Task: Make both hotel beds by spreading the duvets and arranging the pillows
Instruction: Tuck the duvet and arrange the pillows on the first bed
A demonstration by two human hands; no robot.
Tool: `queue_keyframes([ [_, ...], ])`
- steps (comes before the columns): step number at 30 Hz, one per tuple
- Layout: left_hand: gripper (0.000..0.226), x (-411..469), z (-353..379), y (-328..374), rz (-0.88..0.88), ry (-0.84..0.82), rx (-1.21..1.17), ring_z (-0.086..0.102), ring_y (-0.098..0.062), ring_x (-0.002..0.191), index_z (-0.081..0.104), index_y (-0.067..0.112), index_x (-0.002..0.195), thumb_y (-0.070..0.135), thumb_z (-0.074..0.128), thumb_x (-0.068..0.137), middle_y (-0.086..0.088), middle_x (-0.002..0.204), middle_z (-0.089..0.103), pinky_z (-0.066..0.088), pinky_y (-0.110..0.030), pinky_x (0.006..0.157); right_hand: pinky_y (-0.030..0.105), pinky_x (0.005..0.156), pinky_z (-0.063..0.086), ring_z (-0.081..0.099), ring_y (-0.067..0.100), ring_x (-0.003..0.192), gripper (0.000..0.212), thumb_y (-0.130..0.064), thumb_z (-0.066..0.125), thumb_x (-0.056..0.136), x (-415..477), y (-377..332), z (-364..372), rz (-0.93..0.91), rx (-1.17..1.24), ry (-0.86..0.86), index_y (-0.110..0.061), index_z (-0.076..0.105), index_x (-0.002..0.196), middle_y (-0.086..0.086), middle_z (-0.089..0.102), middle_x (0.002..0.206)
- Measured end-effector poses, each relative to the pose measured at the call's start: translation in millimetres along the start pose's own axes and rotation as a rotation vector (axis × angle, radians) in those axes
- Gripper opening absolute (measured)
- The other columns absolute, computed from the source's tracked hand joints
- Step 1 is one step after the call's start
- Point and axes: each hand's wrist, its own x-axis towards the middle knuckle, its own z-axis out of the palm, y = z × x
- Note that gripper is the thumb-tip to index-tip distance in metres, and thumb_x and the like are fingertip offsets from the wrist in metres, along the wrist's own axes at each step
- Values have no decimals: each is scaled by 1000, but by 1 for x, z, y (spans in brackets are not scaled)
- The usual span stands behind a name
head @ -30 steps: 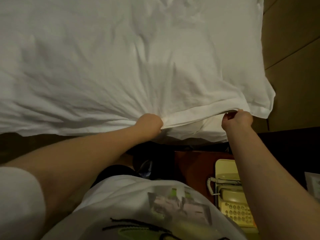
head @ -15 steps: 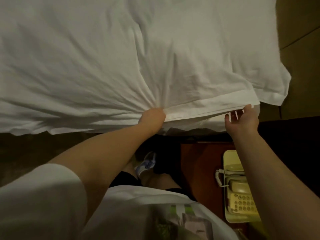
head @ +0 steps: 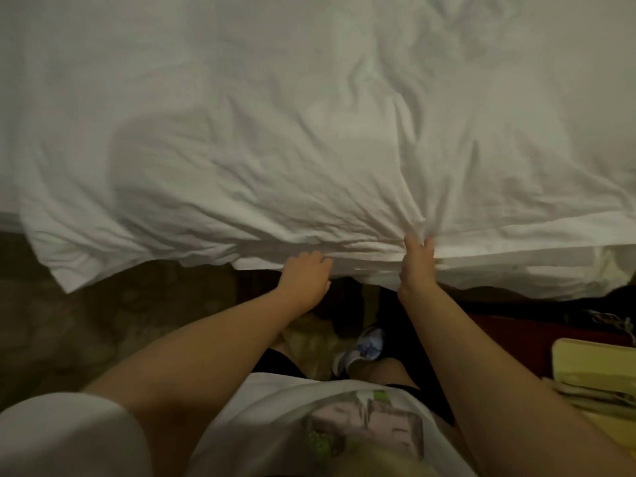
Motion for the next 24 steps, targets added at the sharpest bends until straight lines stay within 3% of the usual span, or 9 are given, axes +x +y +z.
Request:
queue_keyframes([
  [6,27,-50,13,-99,8,47,48,51,-27,105,49,13,116,30,46,96,-9,116,50,41,-35,75,41,109,28,28,26,141,60,-30,42,101,-47,32,92,-69,-97,30,-24,12,153,1,20,158],
  [14,29,-121,27,-251,-22,41,101,50,-26,109,48,15,121,29,45,97,-8,120,50,42,-35,83,39,109,30,31,25,139,58,-27,46,100,-123,114,214,-92,-124,16,-24,20,152,-1,29,154],
  [19,34,-144,30,-296,-54,19,113,47,-25,114,45,17,127,33,45,97,-7,124,48,41,-35,87,40,109,34,34,23,138,53,-26,47,100,-139,128,240,-173,-216,53,-25,27,150,-1,34,152],
  [24,31,-157,32,-326,-161,-7,124,47,-27,114,45,14,126,27,41,98,-9,125,48,39,-36,86,42,112,33,32,24,139,53,-25,46,100,-137,133,267,-216,-310,-20,-23,27,150,1,32,153],
])
